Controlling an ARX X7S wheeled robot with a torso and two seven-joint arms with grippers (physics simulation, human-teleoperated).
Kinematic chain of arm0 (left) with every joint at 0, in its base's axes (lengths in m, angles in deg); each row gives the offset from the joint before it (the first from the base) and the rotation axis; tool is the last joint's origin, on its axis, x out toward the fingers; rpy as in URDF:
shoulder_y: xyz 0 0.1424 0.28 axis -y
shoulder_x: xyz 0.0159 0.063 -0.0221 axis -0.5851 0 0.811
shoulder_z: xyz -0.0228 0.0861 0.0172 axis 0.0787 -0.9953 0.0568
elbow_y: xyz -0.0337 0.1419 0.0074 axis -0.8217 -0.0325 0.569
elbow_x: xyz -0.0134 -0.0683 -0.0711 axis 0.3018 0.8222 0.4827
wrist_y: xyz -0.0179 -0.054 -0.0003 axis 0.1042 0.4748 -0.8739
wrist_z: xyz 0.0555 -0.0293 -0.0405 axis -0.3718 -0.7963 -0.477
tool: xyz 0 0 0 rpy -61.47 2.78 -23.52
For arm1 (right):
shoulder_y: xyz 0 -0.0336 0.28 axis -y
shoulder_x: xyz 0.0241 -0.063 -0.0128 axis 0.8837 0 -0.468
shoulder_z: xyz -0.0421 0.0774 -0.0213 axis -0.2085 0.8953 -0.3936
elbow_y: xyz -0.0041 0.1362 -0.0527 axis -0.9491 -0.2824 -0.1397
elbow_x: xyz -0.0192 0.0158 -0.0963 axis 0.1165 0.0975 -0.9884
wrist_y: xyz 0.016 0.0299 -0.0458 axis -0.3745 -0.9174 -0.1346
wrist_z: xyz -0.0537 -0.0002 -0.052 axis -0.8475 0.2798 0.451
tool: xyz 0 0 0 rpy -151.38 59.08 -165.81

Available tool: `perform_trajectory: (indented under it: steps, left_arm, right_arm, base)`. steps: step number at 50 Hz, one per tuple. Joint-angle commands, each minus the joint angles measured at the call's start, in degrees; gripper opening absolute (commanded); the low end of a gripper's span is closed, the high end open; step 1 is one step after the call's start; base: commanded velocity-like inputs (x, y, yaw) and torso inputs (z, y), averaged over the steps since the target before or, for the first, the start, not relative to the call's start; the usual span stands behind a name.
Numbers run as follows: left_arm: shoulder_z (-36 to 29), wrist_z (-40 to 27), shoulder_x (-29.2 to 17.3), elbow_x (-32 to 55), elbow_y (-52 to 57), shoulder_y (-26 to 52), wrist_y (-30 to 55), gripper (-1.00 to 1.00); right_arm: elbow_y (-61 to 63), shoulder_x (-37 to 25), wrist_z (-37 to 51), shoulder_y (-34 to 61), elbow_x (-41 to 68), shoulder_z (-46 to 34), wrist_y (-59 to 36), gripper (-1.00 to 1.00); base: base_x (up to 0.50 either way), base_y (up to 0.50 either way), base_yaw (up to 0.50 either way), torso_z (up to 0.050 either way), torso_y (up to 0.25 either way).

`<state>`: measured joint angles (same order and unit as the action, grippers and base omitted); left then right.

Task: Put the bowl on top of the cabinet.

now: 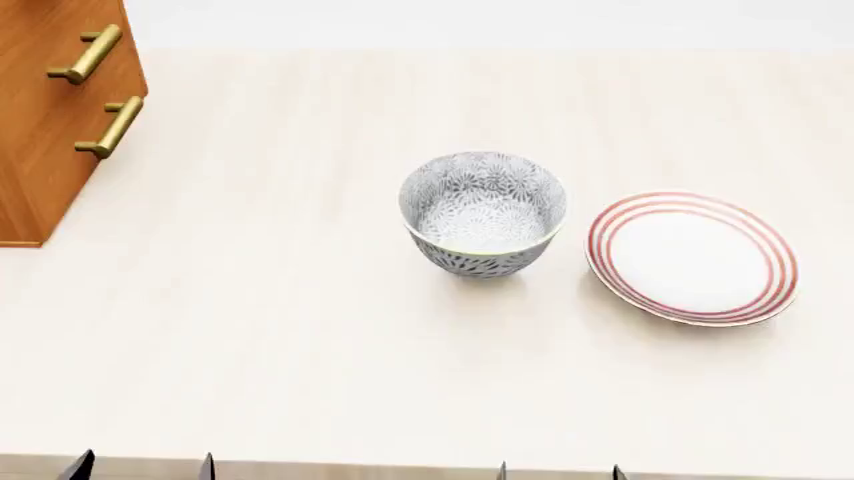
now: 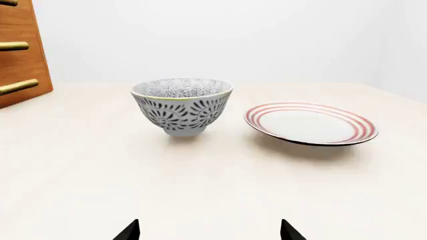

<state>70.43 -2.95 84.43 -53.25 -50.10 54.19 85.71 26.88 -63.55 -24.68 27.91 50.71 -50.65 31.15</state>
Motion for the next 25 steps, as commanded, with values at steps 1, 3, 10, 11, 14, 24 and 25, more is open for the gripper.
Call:
perform_trajectory:
  steps: [1,3,10,11,14,24,25]
  left_arm:
    - [-0.71,-0.71,-0.64,0.64,0.01,-0.01,-0.01,1.0]
    - [-1.39,-1.47,-1.21,1.16,0.18,-0.04,0.02,1.0]
    - [-2.71,-2.93,-2.36,2.22,0.02,0.14,0.16,1.0]
    - [-2.85,-3.11,-2.49,2.31,0.05,0.13,0.16,1.0]
    - [-3.2,-3.45,-2.79,2.82,0.16,0.15,0.25,1.0]
    - [-4.19,-4.95,-3.92,3.55,4.58,-1.41,1.65,1.0]
    - [-4.16,-5.56,-4.12,3.1,7.09,-2.46,1.63,1.0]
  right_arm:
    - [0.28,-0.5,0.59,-0.19,0.5,-0.19,-0.08,1.0]
    - [-0.1,-1.12,1.32,0.05,1.15,-1.42,0.03,1.0]
    - [0.19,-2.27,2.51,0.07,2.86,-2.68,0.02,1.0]
    - [0.14,-2.4,2.63,0.11,3.04,-2.81,0.09,1.0]
    - [0.7,-2.56,3.34,0.15,3.92,-2.75,-0.41,1.0]
    - [5.35,-3.19,6.68,-0.97,3.88,-3.71,-3.02,1.0]
    - [7.36,-3.08,7.71,-1.63,3.24,-3.86,-3.56,1.0]
  base:
    - [0.0,0.0,0.0,0.0,0.0]
    - [0.0,0.0,0.0,0.0,0.0]
    - [0.0,0.0,0.0,0.0,0.0]
    - [0.0,0.0,0.0,0.0,0.0]
    - [0.0,0.0,0.0,0.0,0.0]
    - [0.0,0.0,0.0,0.0,0.0]
    - [0.0,0.0,0.0,0.0,0.0]
